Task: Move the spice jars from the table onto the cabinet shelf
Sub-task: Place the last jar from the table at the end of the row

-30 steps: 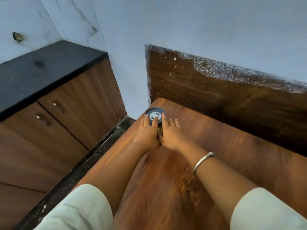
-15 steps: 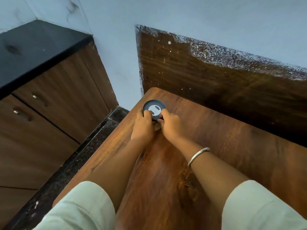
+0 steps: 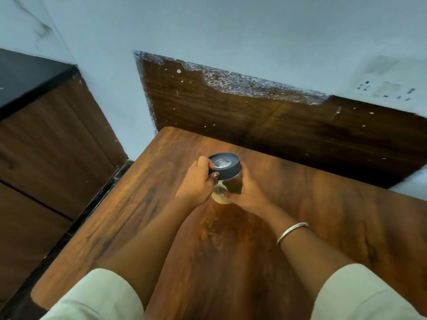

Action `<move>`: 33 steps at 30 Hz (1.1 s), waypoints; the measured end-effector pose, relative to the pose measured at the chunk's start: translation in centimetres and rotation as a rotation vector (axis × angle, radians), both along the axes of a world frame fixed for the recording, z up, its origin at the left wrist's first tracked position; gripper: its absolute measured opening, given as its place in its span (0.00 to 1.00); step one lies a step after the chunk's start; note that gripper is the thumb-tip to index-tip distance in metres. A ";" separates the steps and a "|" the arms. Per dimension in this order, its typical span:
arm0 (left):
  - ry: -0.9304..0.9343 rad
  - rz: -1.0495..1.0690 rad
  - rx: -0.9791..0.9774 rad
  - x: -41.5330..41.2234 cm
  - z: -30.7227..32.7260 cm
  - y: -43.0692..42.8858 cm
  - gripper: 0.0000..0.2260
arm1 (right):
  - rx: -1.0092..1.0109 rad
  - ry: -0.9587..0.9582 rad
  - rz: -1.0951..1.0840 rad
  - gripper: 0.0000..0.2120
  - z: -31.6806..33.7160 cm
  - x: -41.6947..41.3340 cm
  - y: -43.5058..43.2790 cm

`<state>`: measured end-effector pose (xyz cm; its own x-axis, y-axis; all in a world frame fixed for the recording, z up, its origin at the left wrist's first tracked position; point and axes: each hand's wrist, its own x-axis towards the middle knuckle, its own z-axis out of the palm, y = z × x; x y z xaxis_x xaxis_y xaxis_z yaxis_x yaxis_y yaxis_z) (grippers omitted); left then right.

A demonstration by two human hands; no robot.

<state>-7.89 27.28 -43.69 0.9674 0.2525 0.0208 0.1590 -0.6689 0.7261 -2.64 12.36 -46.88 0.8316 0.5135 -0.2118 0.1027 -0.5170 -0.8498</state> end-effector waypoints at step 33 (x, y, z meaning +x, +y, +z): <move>0.156 -0.445 -0.420 -5.9 6.6 -26.5 0.41 | 0.230 0.081 -0.391 0.59 9.7 -9.8 -28.1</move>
